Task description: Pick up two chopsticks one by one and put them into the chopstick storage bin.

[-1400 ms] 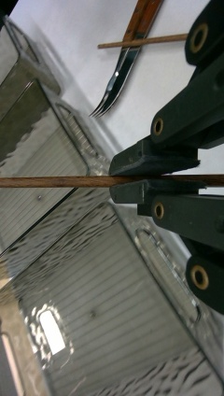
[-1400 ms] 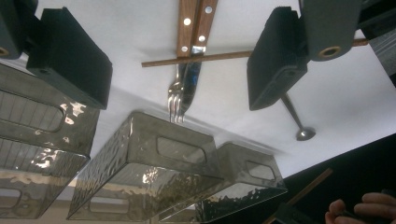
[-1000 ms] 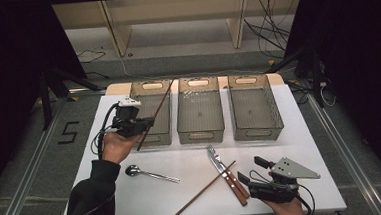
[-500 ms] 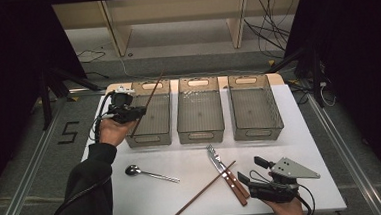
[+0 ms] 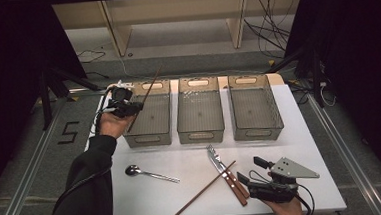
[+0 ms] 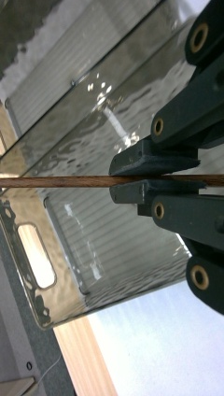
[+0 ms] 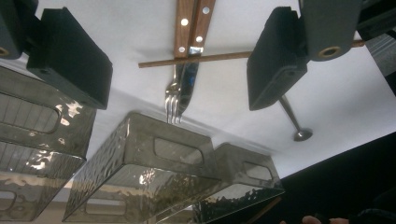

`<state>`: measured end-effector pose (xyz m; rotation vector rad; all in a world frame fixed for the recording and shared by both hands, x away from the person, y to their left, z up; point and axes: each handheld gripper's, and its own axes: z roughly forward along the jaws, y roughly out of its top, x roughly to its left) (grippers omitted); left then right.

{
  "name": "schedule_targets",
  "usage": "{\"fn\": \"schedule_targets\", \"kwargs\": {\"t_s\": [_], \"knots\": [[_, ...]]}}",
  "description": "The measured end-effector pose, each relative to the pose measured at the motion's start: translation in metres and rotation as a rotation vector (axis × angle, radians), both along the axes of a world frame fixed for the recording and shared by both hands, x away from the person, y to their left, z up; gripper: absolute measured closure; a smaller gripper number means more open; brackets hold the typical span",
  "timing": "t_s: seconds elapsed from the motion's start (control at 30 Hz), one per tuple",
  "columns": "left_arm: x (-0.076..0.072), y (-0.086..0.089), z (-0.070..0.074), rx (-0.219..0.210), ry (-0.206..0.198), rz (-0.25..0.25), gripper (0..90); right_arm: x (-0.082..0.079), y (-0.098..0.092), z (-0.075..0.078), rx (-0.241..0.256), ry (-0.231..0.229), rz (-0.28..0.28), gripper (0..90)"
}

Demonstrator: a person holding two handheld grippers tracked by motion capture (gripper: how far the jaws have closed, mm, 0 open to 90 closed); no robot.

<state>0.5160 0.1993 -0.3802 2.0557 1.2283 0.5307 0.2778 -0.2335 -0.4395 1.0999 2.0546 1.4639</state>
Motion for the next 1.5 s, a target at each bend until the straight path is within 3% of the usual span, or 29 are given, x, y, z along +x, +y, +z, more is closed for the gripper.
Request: {"fn": "schedule_targets", "kwargs": {"t_s": [0.17, 0.5, 0.93, 1.27, 1.37, 1.43, 1.5], "knots": [[0.006, -0.001, -0.006, 0.030, 0.005, 0.008, 84.4, 0.000, -0.001, 0.000, 0.003, 0.000, 0.000, 23.1], [0.007, -0.001, -0.017, 0.025, 0.019, 0.012, 84.4, 0.000, -0.001, 0.000, 0.003, -0.002, 0.002, 23.2], [0.005, 0.002, -0.031, 0.032, 0.082, 0.037, 84.1, -0.001, 0.000, 0.000, 0.004, -0.003, 0.004, 23.2], [0.007, 0.003, -0.035, 0.031, 0.090, 0.059, 82.8, -0.001, 0.000, 0.000, 0.004, -0.003, 0.005, 23.2], [0.007, 0.003, -0.035, 0.028, 0.100, 0.069, 67.2, -0.001, 0.000, 0.000, 0.004, -0.003, 0.004, 23.2], [0.005, 0.003, -0.032, 0.023, 0.102, 0.065, 67.9, -0.001, 0.000, 0.000, 0.005, -0.003, 0.003, 23.2], [0.004, 0.002, -0.029, 0.013, 0.103, 0.065, 62.5, -0.001, 0.000, 0.000, 0.004, -0.003, 0.003, 23.2]]}}
